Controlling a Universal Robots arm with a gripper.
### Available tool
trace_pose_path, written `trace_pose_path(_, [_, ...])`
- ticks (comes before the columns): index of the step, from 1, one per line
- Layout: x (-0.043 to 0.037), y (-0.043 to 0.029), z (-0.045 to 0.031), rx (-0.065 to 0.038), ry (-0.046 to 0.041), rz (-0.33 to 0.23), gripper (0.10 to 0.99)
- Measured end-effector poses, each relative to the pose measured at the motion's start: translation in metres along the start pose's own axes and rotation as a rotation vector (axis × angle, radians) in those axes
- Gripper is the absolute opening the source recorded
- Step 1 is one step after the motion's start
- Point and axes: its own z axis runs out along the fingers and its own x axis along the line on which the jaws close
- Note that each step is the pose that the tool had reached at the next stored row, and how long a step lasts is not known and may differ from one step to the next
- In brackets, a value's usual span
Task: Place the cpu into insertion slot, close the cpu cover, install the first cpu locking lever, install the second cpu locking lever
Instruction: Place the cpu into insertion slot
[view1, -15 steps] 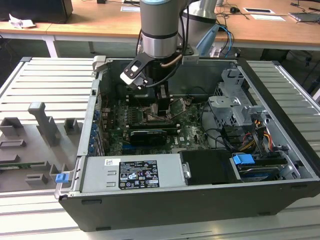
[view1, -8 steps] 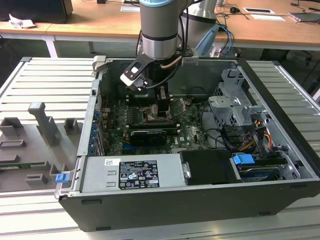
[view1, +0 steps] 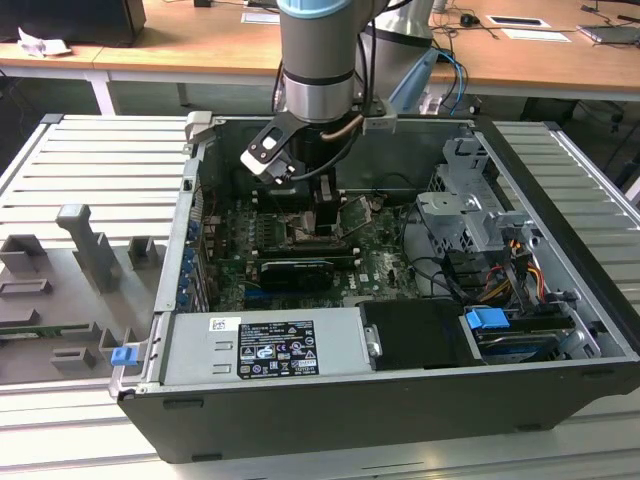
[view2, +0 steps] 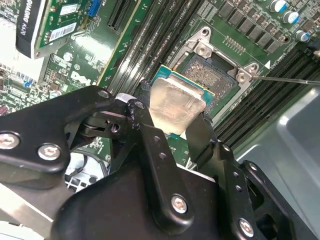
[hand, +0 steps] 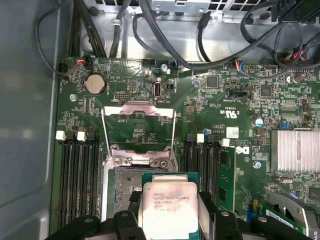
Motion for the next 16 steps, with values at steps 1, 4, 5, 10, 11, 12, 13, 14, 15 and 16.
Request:
trace_pose_path(1, [0.0032, 0.0000, 0.0010, 0.000, -0.0023, 0.001, 0.529])
trace_pose_path(4, [0.0157, 0.0004, 0.0037, 0.000, -0.0106, 0.000, 0.529])
trace_pose_path(5, [0.0171, 0.0002, 0.0057, 0.000, -0.0106, 0.002, 0.529])
trace_pose_path(10, [0.0217, -0.0096, 0.0156, 0.000, -0.0114, 0.010, 0.529])
trace_pose_path(11, [0.0227, -0.0103, 0.0165, 0.001, -0.0115, 0.012, 0.529])
trace_pose_path(12, [0.0233, -0.0104, 0.0176, 0.000, -0.0117, 0.016, 0.529])
trace_pose_path(13, [0.0238, -0.0105, 0.0193, 0.001, -0.0125, 0.026, 0.529])
trace_pose_path(14, [0.0243, -0.0106, 0.0205, 0.001, -0.0130, 0.032, 0.529])
trace_pose_path(15, [0.0251, -0.0108, 0.0223, 0.001, -0.0133, 0.036, 0.529])
trace_pose_path(16, [0.0259, -0.0109, 0.0241, 0.001, -0.0134, 0.038, 0.529])
